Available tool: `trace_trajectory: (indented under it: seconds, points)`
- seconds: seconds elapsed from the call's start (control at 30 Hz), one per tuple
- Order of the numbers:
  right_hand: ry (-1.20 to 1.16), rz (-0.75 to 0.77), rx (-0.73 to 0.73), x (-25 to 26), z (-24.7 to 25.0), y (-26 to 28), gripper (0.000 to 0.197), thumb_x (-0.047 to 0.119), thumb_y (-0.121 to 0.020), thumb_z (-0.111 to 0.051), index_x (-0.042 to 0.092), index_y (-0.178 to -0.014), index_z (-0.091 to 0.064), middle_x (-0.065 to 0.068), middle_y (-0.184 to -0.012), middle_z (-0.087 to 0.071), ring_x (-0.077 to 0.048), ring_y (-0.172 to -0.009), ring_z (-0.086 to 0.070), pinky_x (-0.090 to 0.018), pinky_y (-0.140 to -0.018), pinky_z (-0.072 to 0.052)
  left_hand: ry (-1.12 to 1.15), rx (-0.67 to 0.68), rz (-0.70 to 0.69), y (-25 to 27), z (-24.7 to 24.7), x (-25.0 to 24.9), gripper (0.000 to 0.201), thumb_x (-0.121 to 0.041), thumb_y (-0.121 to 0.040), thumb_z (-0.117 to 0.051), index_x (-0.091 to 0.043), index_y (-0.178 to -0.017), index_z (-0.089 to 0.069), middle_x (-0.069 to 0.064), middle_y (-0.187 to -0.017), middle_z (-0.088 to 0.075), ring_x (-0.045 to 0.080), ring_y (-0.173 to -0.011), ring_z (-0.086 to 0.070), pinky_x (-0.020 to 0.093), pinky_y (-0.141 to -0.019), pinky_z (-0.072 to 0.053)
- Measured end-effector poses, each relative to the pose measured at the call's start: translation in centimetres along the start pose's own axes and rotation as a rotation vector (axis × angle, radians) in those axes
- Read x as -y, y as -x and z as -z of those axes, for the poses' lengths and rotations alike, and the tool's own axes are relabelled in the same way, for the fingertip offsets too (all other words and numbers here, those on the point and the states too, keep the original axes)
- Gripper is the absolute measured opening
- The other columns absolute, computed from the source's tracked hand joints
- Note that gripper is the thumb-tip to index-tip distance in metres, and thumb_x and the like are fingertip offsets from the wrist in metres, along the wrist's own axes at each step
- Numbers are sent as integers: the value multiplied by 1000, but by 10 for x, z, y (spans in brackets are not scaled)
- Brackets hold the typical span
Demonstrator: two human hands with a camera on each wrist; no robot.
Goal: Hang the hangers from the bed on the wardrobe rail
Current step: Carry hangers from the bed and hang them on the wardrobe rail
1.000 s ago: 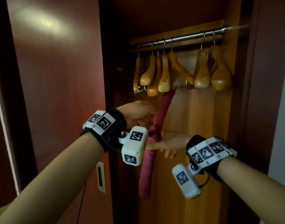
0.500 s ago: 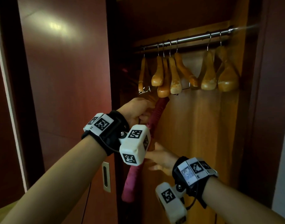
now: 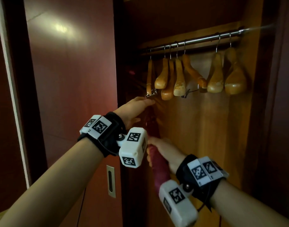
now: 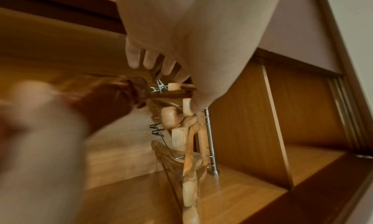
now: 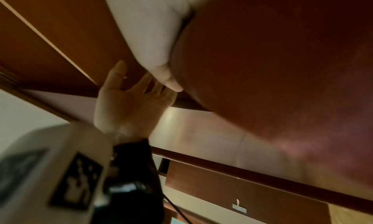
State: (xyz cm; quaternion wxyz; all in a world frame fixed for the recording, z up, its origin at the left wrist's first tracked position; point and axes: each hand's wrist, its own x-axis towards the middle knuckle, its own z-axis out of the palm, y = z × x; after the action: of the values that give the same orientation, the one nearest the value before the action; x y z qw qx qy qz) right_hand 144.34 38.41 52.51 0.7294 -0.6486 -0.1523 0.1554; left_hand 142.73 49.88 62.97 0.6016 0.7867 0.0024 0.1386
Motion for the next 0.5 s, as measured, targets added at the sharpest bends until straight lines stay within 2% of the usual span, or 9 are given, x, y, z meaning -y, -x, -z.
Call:
trace_trajectory:
  seconds: [0.07, 0.13, 0.23, 0.3, 0.37, 0.4, 0.47, 0.5]
  points:
    - [-19, 12, -17, 19, 0, -4, 14, 16, -86, -61, 6, -83, -52, -4, -51, -50, -17, -38, -47, -22, -40, -42, 5, -14, -24, -3, 3, -1, 59, -44, -92, -56, -22, -143, -38, -3, -137, -45, 19, -132, -36, 38, -105, -31]
    - [-40, -1, -36, 32, 1, -10, 14, 17, -85, -61, 7, -83, -52, -4, -52, -50, -17, -38, -47, -23, -40, -43, 26, -56, -52, -6, 5, -3, 60, -45, -93, -53, -21, -146, -35, 2, -146, -41, 22, -136, -35, 39, -108, -32]
    - [-64, 10, -63, 42, 7, -20, 17, 17, -83, -61, 9, -91, -49, -4, -55, -49, -17, -40, -47, -24, -42, -43, 50, -113, -129, -11, 8, -8, 56, -37, -96, -51, -18, -146, -35, 5, -143, -44, 18, -126, -42, 32, -102, -36]
    - [-68, 13, -77, 45, 11, -24, 13, 16, -83, -58, 9, -86, -49, -4, -56, -48, -17, -40, -46, -25, -43, -43, 37, -143, -206, -18, 8, -15, 53, -30, -97, -50, -17, -147, -34, 6, -140, -47, 14, -114, -44, 28, -93, -36]
    - [-93, 6, -93, 46, 14, -27, 11, 15, -82, -55, 9, -79, -48, -4, -56, -46, -17, -39, -45, -24, -43, -42, 18, -123, -259, -25, 3, -25, 54, -26, -97, -50, -16, -148, -32, 6, -141, -47, 14, -112, -46, 26, -90, -37]
    - [-97, 8, -112, 48, 15, -30, 11, 15, -82, -54, 9, -75, -47, -4, -55, -46, -17, -39, -46, -24, -44, -42, -7, -93, -274, -29, -1, -29, 57, -24, -97, -50, -15, -149, -30, 7, -142, -46, 16, -117, -47, 27, -91, -38]
    - [-77, 32, -158, 52, 14, -32, 18, 14, -85, -53, 12, -67, -47, -3, -51, -47, -17, -43, -47, -24, -48, -43, -65, -18, -292, -36, -11, -37, 63, -23, -96, -53, -14, -151, -23, 7, -145, -43, 21, -126, -46, 27, -90, -39]
    - [-65, 57, -181, 53, 13, -34, 23, 14, -87, -53, 13, -64, -48, -3, -51, -49, -16, -46, -47, -24, -51, -43, -92, 22, -298, -38, -16, -39, 66, -23, -95, -54, -14, -151, -20, 5, -142, -45, 20, -125, -48, 26, -89, -40]
